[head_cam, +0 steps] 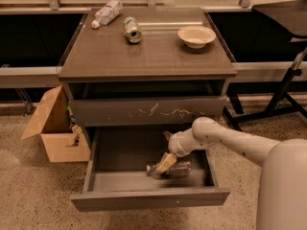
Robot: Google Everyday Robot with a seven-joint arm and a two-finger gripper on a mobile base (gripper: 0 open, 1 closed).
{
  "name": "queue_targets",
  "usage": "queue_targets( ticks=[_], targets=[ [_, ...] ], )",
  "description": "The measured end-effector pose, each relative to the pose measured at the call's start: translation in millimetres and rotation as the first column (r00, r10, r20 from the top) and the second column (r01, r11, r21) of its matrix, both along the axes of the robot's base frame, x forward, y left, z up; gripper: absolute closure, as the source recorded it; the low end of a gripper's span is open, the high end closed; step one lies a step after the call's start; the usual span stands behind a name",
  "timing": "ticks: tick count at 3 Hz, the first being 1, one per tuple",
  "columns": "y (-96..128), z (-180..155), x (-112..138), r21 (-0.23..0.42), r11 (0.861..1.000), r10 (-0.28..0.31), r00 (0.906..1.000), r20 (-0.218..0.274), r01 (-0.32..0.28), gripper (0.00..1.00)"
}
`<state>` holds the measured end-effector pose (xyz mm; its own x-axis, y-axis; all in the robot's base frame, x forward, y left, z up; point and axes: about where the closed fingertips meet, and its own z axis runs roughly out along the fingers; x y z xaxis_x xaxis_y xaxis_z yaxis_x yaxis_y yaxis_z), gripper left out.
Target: Place water bottle into middle drawer
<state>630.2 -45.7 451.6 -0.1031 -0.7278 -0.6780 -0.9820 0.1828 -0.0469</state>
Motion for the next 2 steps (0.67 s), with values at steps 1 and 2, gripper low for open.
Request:
queue_targets(
  ticks=[1,2],
  targets=[
    [-4.5,31.4,-18.2,0.049,0.998,0.029,0.9986,0.044,-0.031,0.0],
    [-12.7,63.6,-43.7,0.122,0.99,0.059,0.9957,0.071,-0.068,0.0]
  ],
)
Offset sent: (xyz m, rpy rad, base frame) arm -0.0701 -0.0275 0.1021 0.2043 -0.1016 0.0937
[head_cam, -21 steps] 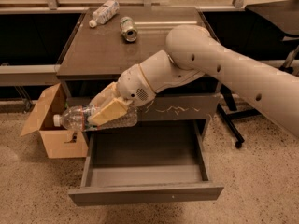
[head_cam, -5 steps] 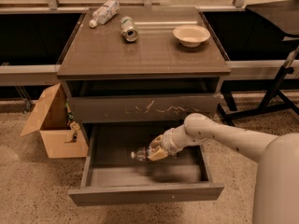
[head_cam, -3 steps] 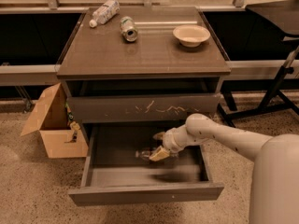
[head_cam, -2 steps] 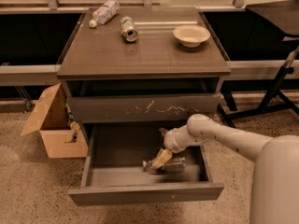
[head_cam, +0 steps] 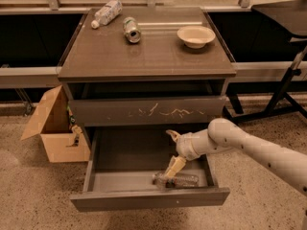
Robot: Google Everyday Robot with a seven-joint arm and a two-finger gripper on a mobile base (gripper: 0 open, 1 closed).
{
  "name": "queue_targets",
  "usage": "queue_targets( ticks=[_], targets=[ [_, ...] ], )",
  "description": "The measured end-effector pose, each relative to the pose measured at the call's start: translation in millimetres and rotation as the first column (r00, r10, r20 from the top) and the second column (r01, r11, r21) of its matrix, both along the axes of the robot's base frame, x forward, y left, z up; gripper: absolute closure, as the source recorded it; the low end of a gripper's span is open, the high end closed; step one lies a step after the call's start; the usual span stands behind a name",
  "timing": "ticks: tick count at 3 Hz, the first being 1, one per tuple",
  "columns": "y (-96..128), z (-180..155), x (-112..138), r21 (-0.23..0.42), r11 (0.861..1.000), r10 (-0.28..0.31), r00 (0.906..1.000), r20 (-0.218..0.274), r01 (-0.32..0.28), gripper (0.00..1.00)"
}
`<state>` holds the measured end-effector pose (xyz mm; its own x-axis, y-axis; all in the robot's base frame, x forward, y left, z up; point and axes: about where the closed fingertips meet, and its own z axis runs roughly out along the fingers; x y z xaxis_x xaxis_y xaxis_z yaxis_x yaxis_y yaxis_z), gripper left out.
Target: Place water bottle into middle drawer
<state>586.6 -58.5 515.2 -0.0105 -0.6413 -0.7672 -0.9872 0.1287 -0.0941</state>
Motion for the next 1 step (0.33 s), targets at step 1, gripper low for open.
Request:
queue_targets(
  ticks=[1],
  targets=[
    [-11.3,18.4,-27.6,0.042,0.999,-0.004,0.9994,-0.035,0.005,0.0]
  ],
)
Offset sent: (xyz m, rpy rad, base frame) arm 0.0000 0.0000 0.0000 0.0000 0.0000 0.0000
